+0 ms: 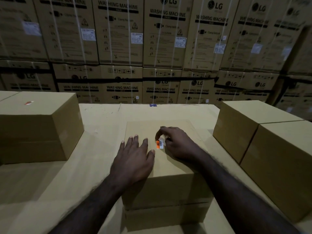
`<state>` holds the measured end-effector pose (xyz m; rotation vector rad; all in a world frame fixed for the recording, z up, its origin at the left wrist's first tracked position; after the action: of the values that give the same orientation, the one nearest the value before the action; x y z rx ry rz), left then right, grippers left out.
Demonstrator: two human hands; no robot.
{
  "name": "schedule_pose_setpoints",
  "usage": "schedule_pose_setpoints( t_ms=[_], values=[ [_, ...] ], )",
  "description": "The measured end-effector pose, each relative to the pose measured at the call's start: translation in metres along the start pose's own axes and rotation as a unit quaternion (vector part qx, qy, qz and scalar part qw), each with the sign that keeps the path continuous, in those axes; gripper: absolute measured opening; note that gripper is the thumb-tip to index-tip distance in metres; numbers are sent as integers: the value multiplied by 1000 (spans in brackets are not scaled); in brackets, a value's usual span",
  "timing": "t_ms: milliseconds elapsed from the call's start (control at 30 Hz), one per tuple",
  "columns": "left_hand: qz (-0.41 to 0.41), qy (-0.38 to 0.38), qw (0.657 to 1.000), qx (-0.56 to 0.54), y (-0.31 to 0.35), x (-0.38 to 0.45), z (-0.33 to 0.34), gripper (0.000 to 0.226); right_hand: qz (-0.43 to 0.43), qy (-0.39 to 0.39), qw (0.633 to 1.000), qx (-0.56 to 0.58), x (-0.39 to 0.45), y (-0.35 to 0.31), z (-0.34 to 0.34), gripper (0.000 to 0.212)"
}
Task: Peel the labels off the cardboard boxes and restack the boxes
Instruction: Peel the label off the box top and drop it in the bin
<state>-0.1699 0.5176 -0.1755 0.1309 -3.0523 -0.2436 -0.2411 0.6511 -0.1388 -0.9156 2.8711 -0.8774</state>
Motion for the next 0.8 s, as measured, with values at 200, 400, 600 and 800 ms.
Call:
schedule_pose_setpoints(
  t_ms=[200,400,600,800],
  values=[
    [1,-6,1000,1,0,0,0,61,-1,-20,1000,-10,5,-1,1,28],
    [1,-5,1000,3,0,-1,-2,61,-5,-25,1000,-13,8,1,2,25],
    [-2,-9,1000,3,0,0,-1,62,-6,-22,1000,0,7,2,2,30],
    [0,-10,1000,3,1,-1,-2,62,-2,-17,1000,10,8,5,3,26]
  ],
)
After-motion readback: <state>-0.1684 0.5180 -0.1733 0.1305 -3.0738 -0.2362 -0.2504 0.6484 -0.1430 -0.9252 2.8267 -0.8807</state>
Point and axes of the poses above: each hand's wrist, its own x-axis towards the middle knuckle, its own z-axis out of the palm, y = z × x, the point moved 3 cm from there along x, towards the middle knuckle, and after that the axes turned 4 degrees about x, right-handed, at the moved point
